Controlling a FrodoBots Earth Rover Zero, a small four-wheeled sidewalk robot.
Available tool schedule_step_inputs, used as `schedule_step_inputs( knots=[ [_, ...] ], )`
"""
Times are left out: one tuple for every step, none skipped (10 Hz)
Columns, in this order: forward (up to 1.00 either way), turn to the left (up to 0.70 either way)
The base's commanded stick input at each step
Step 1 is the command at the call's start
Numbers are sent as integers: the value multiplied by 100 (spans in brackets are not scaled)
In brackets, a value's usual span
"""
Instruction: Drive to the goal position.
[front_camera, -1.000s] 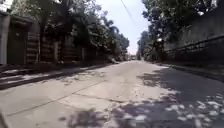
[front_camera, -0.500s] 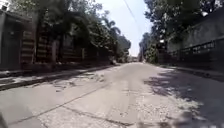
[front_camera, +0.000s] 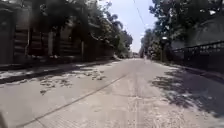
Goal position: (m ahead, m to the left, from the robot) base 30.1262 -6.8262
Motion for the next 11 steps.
schedule_step_inputs(
  knots=[
    [100,0],
    [100,-1],
    [100,-10],
    [100,-35],
    [100,-40],
    [100,-39],
    [100,-33],
    [100,0],
    [100,0],
    [100,0],
    [100,0]
  ],
)
